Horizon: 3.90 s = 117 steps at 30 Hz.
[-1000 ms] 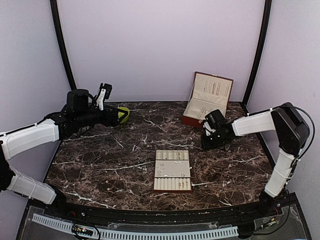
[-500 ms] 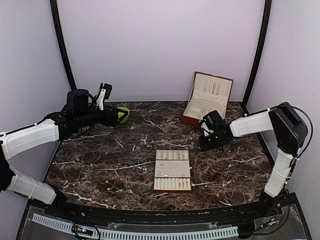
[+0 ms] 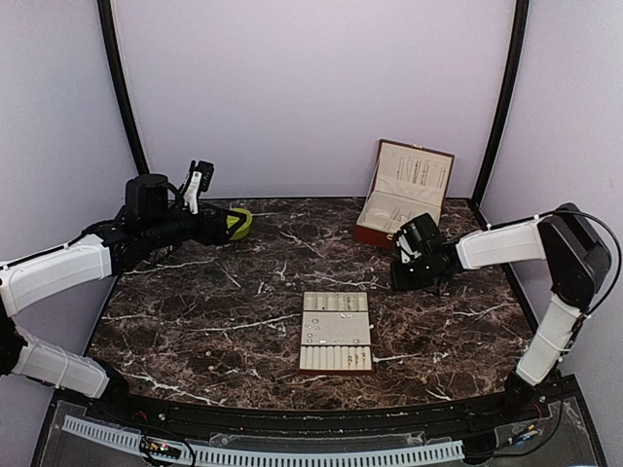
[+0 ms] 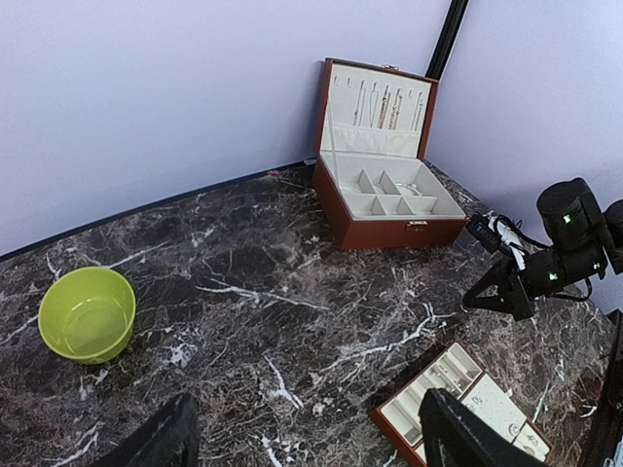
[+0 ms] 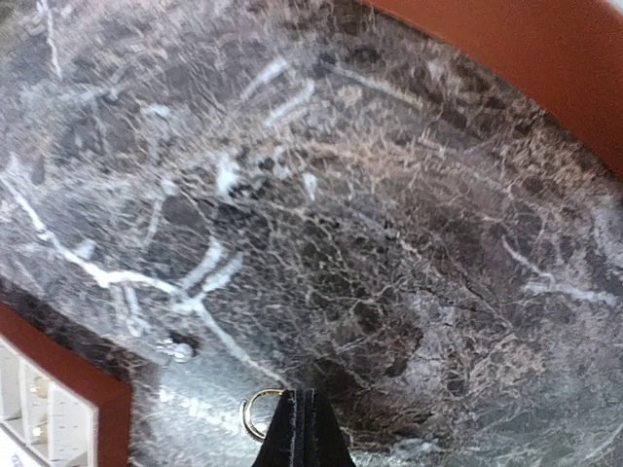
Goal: Organize the mixed jewelry
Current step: Pick up the ring from the center of the board, then pass from the right arm to the left, then pass from the left arm to the right
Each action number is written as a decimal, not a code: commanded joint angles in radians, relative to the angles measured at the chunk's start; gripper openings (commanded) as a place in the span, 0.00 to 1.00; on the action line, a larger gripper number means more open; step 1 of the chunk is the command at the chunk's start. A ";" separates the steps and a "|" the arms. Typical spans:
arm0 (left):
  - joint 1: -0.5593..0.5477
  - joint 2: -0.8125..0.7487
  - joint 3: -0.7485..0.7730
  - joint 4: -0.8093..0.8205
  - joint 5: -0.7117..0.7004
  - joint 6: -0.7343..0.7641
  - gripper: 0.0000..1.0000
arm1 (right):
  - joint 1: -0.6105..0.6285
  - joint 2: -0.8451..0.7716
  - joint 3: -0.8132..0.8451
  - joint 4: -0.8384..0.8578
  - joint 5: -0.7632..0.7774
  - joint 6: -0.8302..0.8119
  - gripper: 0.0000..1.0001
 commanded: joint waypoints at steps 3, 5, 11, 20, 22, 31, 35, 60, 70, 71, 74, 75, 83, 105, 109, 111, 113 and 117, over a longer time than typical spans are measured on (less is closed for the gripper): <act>-0.006 -0.030 -0.024 0.073 0.001 -0.065 0.79 | 0.016 -0.116 -0.029 0.086 -0.010 0.021 0.00; -0.031 -0.024 -0.039 0.135 -0.016 -0.115 0.78 | 0.020 -0.146 -0.048 0.108 -0.008 0.025 0.00; -0.181 0.097 -0.037 0.296 -0.109 -0.203 0.78 | 0.046 -0.252 -0.120 0.202 -0.027 0.031 0.00; -0.312 0.347 0.083 0.435 -0.067 -0.361 0.75 | 0.112 -0.375 -0.228 0.357 -0.021 0.065 0.00; -0.331 0.393 0.107 0.456 -0.051 -0.393 0.75 | 0.129 -0.389 -0.242 0.392 -0.022 0.069 0.00; -0.382 0.554 0.205 0.490 0.021 -0.479 0.72 | 0.207 -0.352 -0.213 0.441 0.020 0.043 0.00; -0.394 0.593 0.225 0.494 0.052 -0.505 0.71 | 0.243 -0.315 -0.180 0.436 0.040 0.031 0.00; -0.398 0.683 0.272 0.505 0.154 -0.571 0.31 | 0.305 -0.253 -0.098 0.401 0.079 -0.009 0.00; -0.397 0.693 0.274 0.514 0.161 -0.581 0.16 | 0.312 -0.251 -0.101 0.402 0.082 -0.015 0.00; -0.397 0.693 0.274 0.515 0.161 -0.582 0.13 | 0.314 -0.250 -0.101 0.402 0.083 -0.015 0.00; -0.397 0.695 0.274 0.518 0.164 -0.584 0.07 | 0.315 -0.249 -0.103 0.403 0.085 -0.015 0.00; -0.398 0.694 0.273 0.518 0.163 -0.584 0.03 | 0.316 -0.251 -0.104 0.403 0.087 -0.015 0.00; -0.394 0.667 0.246 0.528 0.154 -0.560 0.00 | 0.317 -0.326 -0.134 0.389 0.156 -0.006 0.00; -0.360 0.428 0.126 0.547 0.579 -0.222 0.00 | 0.222 -0.576 -0.208 0.529 -0.511 0.087 0.42; -0.360 0.422 0.126 0.587 0.615 -0.255 0.00 | 0.222 -0.573 -0.195 0.528 -0.552 0.101 0.38; -0.360 0.420 0.128 0.612 0.623 -0.275 0.00 | 0.222 -0.559 -0.196 0.549 -0.582 0.116 0.36; -0.359 0.417 0.128 0.635 0.628 -0.291 0.00 | 0.223 -0.548 -0.201 0.584 -0.605 0.135 0.34; -0.360 0.412 0.127 0.643 0.630 -0.297 0.00 | 0.225 -0.534 -0.202 0.617 -0.627 0.153 0.29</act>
